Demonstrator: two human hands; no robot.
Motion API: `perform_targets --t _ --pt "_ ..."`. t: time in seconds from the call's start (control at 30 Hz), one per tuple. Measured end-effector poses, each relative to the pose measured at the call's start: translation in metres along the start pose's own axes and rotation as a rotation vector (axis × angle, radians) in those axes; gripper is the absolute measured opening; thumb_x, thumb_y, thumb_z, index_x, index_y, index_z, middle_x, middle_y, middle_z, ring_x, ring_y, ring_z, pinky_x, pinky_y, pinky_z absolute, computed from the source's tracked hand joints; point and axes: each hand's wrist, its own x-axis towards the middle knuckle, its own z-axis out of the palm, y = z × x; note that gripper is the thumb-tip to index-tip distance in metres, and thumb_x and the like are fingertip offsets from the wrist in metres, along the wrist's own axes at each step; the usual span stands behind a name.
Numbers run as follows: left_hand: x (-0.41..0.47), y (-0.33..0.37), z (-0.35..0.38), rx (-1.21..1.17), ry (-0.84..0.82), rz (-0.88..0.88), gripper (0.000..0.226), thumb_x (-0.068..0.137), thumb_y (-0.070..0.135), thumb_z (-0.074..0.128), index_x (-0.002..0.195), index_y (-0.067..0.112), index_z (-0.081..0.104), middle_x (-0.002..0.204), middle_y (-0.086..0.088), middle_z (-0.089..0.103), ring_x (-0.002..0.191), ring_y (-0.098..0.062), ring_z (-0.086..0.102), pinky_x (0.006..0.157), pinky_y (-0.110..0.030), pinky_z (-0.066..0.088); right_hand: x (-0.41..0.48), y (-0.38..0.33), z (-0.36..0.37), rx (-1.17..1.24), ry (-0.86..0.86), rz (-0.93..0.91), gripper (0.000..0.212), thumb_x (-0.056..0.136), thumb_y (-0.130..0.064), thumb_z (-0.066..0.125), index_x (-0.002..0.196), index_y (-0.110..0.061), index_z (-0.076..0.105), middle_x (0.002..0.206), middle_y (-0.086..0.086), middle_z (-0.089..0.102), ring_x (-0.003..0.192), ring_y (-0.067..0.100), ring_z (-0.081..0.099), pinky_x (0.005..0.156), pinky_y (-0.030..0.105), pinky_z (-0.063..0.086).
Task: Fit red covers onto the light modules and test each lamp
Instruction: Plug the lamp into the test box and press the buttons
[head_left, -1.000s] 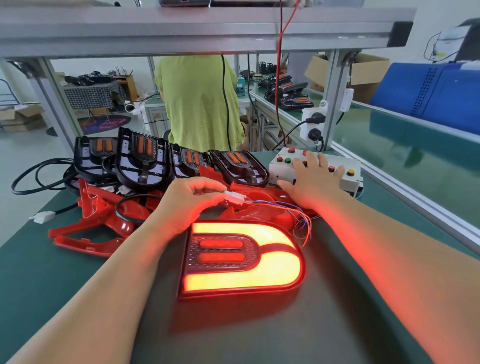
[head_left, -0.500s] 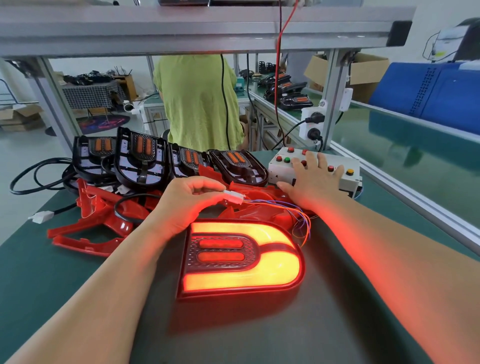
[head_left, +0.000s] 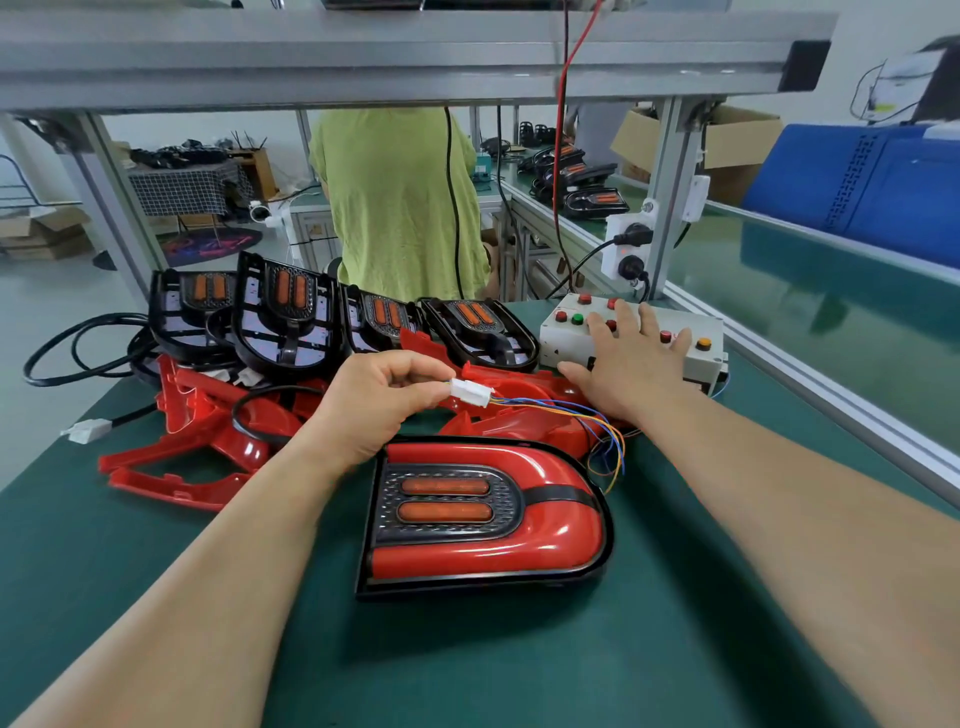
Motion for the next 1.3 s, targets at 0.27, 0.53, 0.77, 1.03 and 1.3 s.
perform_targets --t 0.27,0.53,0.77,1.03,1.3 --pt "0.001 -0.0031 0.0004 -0.012 -0.008 0.01 0.012 0.085 0.0 0.072 0.091 0.01 0.075 0.075 -0.004 0.068 0.066 -0.006 0.059 0.069 -0.015 0.05 -0.0022 -0.0003 -0.0017 -0.013 0.006 -0.005 0.082 0.093 -0.073 0.035 0.159 -0.03 0.011 0.168 0.004 -0.002 0.154 0.031 -0.005 0.115 0.07 0.003" --pt "0.0007 -0.0036 -0.0002 -0.028 -0.009 0.007 0.012 0.085 0.002 0.072 0.091 0.012 0.075 0.079 -0.008 0.07 0.071 -0.01 0.06 0.073 -0.02 0.051 -0.0015 -0.0005 0.0008 -0.028 0.002 0.003 0.081 0.093 -0.073 0.034 0.159 -0.032 0.011 0.168 0.003 -0.002 0.154 0.031 -0.005 0.115 0.07 0.002" --pt "-0.0002 -0.0027 -0.0007 -0.028 -0.011 0.011 0.013 0.085 0.002 0.073 0.09 0.014 0.075 0.085 -0.012 0.073 0.074 -0.011 0.063 0.076 -0.021 0.053 -0.0019 -0.0003 0.0005 -0.029 -0.001 0.004 0.082 0.092 -0.074 0.033 0.159 -0.032 0.01 0.168 0.003 -0.002 0.154 0.031 -0.004 0.115 0.07 0.002" --pt "0.0011 -0.0023 -0.0004 -0.004 -0.007 0.013 0.012 0.083 0.004 0.076 0.094 0.009 0.076 0.076 -0.003 0.071 0.066 -0.002 0.061 0.067 -0.012 0.049 -0.0027 -0.0012 0.0005 -0.019 -0.002 0.005 0.081 0.093 -0.072 0.035 0.159 -0.032 0.01 0.168 0.003 -0.002 0.154 0.031 -0.004 0.115 0.07 0.001" --pt "0.0015 -0.0024 -0.0014 0.004 -0.007 0.012 0.013 0.081 0.008 0.078 0.093 0.012 0.077 0.076 -0.001 0.072 0.067 -0.002 0.061 0.067 -0.011 0.049 -0.0023 -0.0007 0.0015 -0.022 -0.007 0.005 0.08 0.094 -0.072 0.034 0.159 -0.033 0.008 0.168 0.003 -0.003 0.154 0.031 -0.006 0.115 0.069 0.0"
